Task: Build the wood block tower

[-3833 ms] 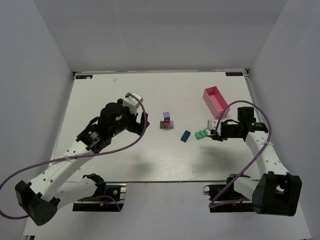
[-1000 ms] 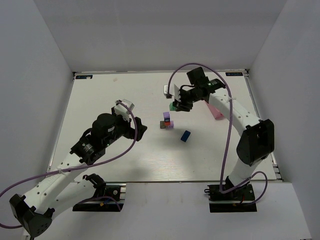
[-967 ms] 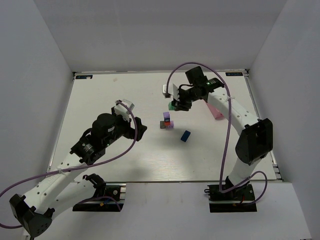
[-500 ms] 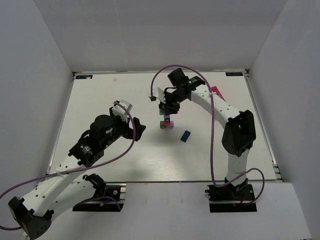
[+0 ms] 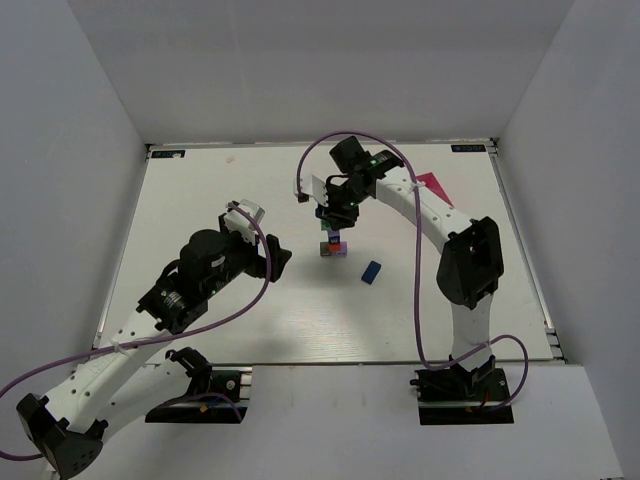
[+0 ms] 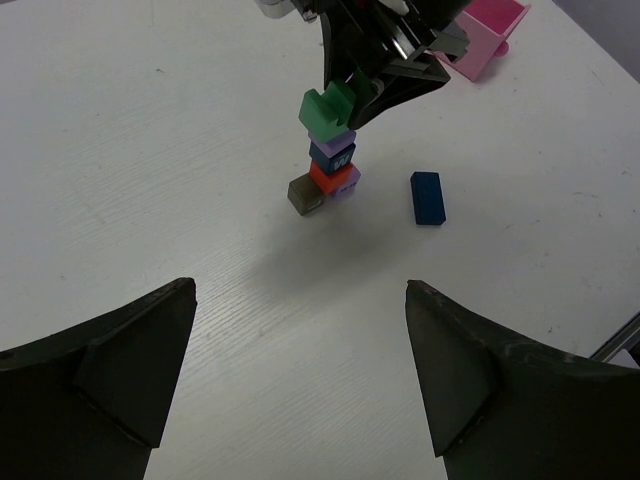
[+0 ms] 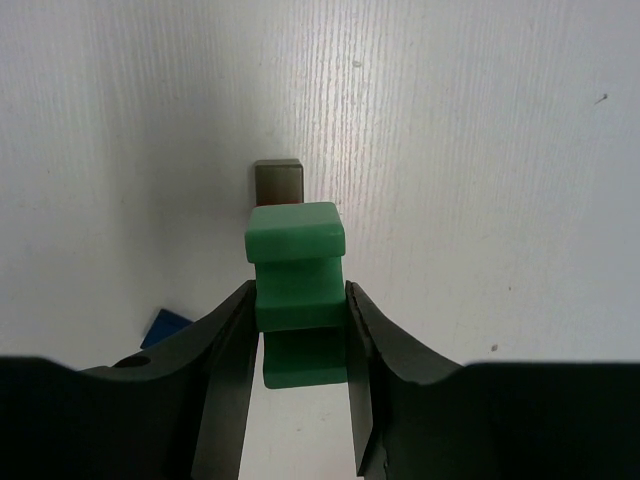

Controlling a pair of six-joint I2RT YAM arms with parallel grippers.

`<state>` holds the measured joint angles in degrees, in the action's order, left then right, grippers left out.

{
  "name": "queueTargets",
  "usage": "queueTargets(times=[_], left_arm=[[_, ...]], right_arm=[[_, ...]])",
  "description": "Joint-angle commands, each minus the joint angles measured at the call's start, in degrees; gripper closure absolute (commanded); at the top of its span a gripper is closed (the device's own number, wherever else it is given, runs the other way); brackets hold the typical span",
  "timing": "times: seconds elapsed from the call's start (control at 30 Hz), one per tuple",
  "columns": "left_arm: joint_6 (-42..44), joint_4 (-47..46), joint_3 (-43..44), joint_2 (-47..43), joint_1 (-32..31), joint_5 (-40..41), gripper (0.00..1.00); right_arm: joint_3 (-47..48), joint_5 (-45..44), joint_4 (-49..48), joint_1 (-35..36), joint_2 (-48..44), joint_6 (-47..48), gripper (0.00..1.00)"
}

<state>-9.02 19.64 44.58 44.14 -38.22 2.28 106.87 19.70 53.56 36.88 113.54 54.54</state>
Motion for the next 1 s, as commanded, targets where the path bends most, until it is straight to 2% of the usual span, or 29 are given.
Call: queueTargets(times=[0.0,0.97], left_arm=[[0.3,-0.8,-0.1,-0.8,0.1,-0.2,0.05],[0.3,-0.8,-0.1,-0.8,0.1,-0.2,0.05]], right_arm=[[2.6,-0.9,1.7,0.4,0.8,-0.7,1.00],[3.3,-0.8,2.2,0.5,2.4,-0.7,1.00]])
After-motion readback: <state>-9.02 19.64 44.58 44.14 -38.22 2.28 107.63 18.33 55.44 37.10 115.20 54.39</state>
